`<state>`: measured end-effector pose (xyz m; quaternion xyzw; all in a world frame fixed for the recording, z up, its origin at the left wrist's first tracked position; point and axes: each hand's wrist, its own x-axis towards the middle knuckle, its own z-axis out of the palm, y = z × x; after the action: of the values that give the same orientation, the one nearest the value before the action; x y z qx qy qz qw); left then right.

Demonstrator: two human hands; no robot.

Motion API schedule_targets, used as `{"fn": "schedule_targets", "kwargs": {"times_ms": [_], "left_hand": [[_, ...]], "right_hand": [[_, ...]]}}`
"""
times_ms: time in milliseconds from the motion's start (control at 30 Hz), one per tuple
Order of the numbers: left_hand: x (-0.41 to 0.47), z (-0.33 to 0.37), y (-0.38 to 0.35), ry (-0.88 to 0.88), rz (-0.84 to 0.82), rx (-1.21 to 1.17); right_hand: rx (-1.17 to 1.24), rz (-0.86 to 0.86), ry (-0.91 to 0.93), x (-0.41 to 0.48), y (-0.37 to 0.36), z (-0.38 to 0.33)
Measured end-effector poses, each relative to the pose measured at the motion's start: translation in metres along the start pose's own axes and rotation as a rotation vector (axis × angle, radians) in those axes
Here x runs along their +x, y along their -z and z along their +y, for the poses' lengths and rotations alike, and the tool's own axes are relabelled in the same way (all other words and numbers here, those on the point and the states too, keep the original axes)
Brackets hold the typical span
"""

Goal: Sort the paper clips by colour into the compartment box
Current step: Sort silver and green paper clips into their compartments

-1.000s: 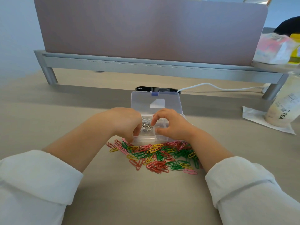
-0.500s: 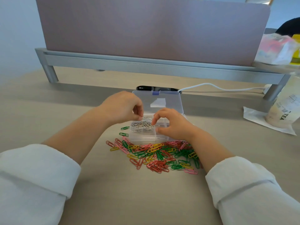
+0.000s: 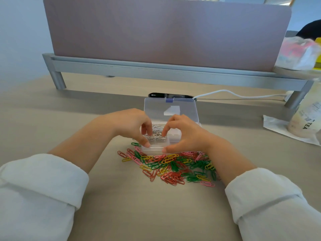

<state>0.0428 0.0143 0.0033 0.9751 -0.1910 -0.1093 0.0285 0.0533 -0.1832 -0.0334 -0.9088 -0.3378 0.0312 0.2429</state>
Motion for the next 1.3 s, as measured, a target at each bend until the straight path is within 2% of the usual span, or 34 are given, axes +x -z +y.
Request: {"fn": "schedule_targets", "kwargs": {"times_ms": [233, 300, 400, 467, 567, 667, 767, 933, 1067, 1200, 1300], "left_hand": [[0.006, -0.005, -0.006, 0.033, 0.202, -0.025], [0.003, -0.011, -0.003, 0.071, 0.179, -0.022], [-0.002, -0.016, -0.006, 0.127, 0.034, -0.009], [-0.003, -0.017, -0.014, 0.141, -0.001, -0.016], [-0.005, -0.016, -0.025, 0.139, 0.059, -0.035], [-0.007, -0.015, -0.03, 0.126, 0.094, -0.037], [-0.013, -0.012, -0.033, 0.105, 0.128, 0.01], [-0.028, -0.016, -0.036, 0.076, 0.172, 0.011], [-0.038, -0.019, -0.038, 0.038, 0.147, -0.076], [-0.039, -0.018, -0.033, 0.013, 0.218, -0.165], [-0.041, -0.015, -0.029, -0.024, 0.206, -0.27]], "right_hand": [[-0.123, 0.116, -0.047, 0.007, -0.005, 0.001], [-0.139, 0.116, -0.056, 0.008, -0.006, 0.0], [-0.176, 0.103, -0.076, 0.009, -0.005, -0.001], [-0.191, 0.109, -0.071, 0.011, -0.006, -0.004], [-0.123, 0.142, 0.001, 0.011, -0.008, -0.017], [0.014, -0.028, 0.047, 0.008, -0.007, -0.034], [-0.002, -0.142, 0.046, 0.006, -0.011, -0.046], [-0.087, -0.16, -0.002, 0.008, -0.017, -0.052], [-0.121, -0.138, -0.042, 0.009, -0.019, -0.051], [-0.159, -0.095, -0.075, 0.009, -0.017, -0.046], [-0.19, -0.04, -0.087, 0.01, -0.018, -0.044]]}}
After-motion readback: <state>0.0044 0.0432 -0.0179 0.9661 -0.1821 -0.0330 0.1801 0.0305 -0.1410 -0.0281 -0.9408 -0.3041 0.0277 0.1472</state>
